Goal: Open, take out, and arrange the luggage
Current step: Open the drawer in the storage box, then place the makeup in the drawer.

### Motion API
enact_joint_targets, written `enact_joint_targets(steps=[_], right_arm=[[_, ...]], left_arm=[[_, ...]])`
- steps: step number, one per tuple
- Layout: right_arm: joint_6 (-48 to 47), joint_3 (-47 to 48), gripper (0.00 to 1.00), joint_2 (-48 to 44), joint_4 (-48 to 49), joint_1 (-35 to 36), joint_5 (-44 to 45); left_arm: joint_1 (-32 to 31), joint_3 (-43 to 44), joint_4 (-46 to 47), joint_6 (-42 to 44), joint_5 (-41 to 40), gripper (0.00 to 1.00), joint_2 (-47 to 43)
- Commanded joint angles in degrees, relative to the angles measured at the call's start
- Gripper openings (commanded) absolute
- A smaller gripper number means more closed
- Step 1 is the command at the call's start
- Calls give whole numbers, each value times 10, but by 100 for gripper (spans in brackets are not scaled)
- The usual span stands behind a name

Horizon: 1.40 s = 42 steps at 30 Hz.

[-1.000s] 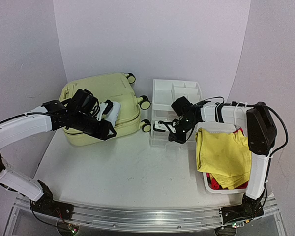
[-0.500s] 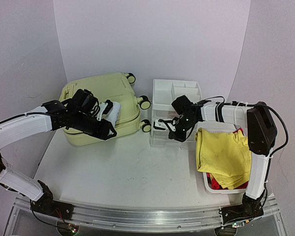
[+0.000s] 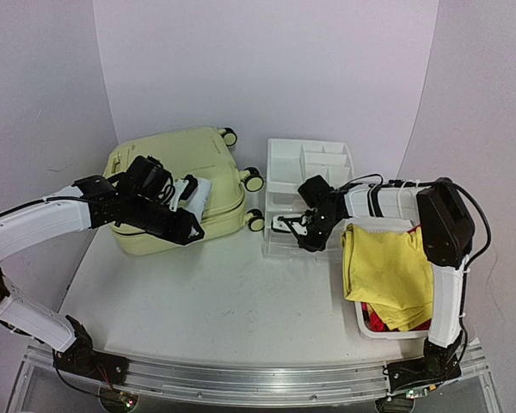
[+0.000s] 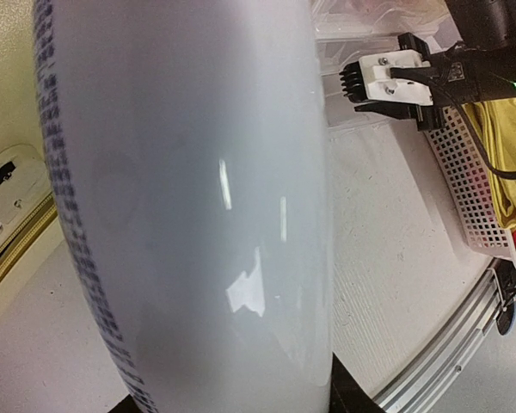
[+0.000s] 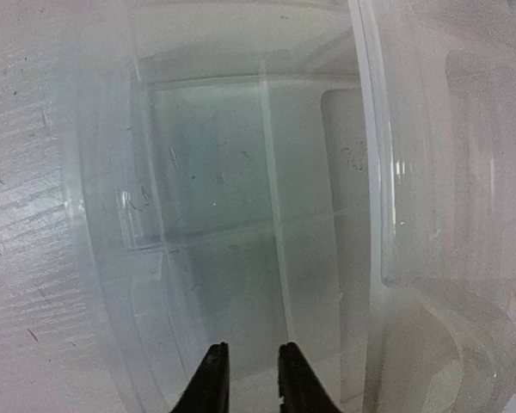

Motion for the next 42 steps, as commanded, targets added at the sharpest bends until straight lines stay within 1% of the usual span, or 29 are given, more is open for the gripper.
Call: enact_joint_targets(steps=[1,2,3,9,12,15,17,20,23,27,29,31,36,38,42], right_arm=[[-5,0,53,-11,18,0,4],[-6,-1,57,-12,17,0,3],[-7,-2,58,-13,16,0,-9],[2,5,57,-27,11,0,-27],[20,9,57,-55,12,0,-33],[39,6,57,-88,14,0,-45],[50,-9,57,-114,18,0,-59],[74,-32,58,-150,33,0,-67],[106,-50,58,-184,37,0,-84],[161,-95,57,-261,70,0,-104],[193,-122,58,-303,95,0,-106],[215,-141,58,-345,99,0,-107],[264,-176,58,-445,102,0,-78],[276,-192,58,-482,105,0,-67],[286,-217,58,-546,107,0,-35]], left_arm=[[0,27,46,3,0,34,-3],[0,27,46,3,0,34,-3],[0,28,46,4,-1,34,-2],[-2,31,46,7,4,34,3],[-7,37,47,11,8,34,10],[-26,48,53,29,12,34,23],[-49,58,59,56,12,35,42],[-80,80,61,111,3,37,80],[-88,102,62,161,5,38,117],[-93,135,78,269,-12,38,168],[-95,154,80,341,-16,35,201],[-103,176,81,405,-59,33,230],[-106,233,94,534,-140,32,301],[-106,261,103,574,-173,32,333],[-110,319,114,636,-200,32,388]])
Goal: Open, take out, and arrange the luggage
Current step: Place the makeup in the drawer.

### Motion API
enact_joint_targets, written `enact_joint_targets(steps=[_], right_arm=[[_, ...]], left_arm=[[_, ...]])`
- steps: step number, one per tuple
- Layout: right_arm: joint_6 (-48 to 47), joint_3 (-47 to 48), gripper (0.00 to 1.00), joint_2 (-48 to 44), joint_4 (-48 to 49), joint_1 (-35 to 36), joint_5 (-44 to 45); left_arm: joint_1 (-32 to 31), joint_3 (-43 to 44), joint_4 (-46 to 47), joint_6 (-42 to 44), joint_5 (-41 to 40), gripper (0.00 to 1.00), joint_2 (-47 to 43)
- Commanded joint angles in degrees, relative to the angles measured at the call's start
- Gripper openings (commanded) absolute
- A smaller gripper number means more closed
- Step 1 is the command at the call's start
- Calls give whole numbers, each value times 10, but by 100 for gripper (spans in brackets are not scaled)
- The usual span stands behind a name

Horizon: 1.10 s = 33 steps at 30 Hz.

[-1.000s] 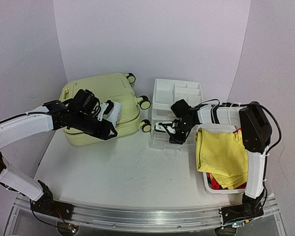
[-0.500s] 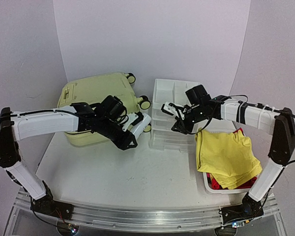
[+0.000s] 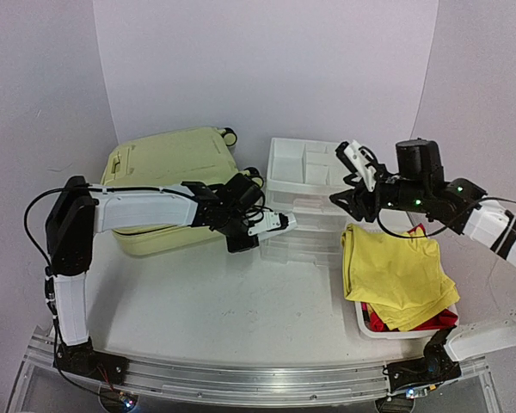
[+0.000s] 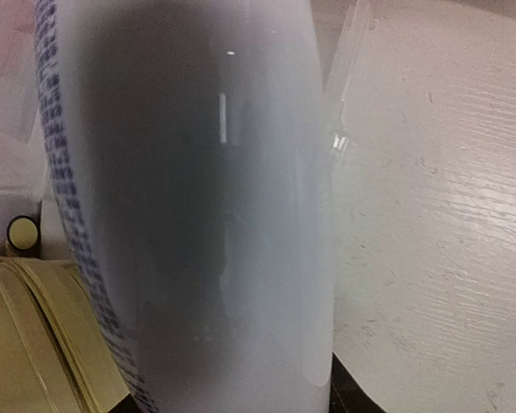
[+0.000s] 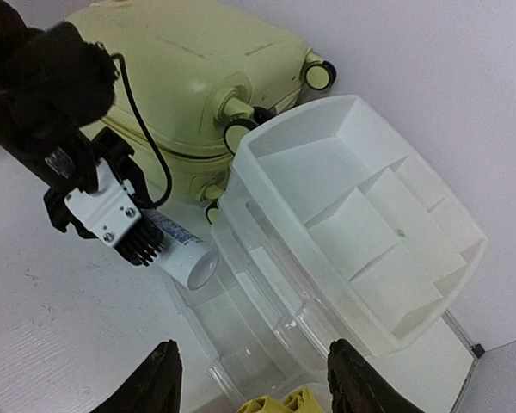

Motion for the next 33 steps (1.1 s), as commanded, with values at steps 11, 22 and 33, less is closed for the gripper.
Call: enact_joint_targets(steps=[11,22,33], right_arm=[[43,-47,63,-176,25,1,98],[45,-53,65,-174,9,1,106],[74,-43,67,-130,-47,1,4]], left_arm=[[-25,253,64,158,-72,32,179],[-46,326,66,156,-174,72,242],[-47,161,65,49,-166,75,68]])
